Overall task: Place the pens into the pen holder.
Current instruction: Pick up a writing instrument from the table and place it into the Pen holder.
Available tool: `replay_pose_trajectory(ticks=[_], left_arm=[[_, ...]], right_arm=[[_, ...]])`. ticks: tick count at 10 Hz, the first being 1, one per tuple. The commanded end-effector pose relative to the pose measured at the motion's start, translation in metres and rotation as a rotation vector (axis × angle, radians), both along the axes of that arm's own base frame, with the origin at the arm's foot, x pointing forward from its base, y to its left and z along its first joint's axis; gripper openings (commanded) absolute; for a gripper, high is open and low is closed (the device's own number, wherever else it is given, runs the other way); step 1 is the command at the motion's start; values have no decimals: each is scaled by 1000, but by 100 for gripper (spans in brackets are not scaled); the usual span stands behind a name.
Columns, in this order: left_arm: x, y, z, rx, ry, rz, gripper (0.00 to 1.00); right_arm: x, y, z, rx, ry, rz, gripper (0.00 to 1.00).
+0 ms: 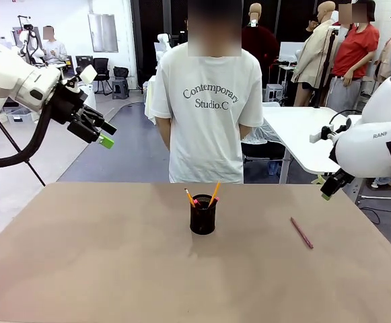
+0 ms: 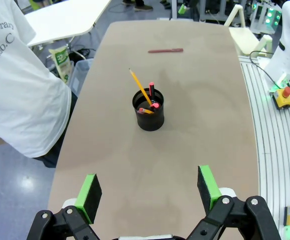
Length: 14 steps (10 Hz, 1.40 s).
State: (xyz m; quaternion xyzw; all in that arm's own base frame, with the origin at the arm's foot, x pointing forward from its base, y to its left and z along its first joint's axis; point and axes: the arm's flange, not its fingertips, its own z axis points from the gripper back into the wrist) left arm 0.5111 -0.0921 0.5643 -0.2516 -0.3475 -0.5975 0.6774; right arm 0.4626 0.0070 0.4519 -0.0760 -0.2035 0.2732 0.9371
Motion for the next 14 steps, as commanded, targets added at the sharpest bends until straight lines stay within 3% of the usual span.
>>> replay_pose_trajectory(ticks=[1,6,8,9,11,14], left_arm=[[0,0,2,6,-4,-1,100],[0,0,2,6,-4,-1,100],[0,0,2,6,-4,-1,100],[0,0,2,6,-4,-1,100],[0,0,2,6,-4,-1,100],[0,0,2,6,-4,-1,100]], right_arm=[[-9,2,8,-11,-46,18,100],[-5,4,12,0,-29,13,100],[10,19,5,63,81,-82,100],[20,25,2,104,131,-67,100],[44,40,-19,48,131,-134,100],[71,47,-60,59,198,-271,100]])
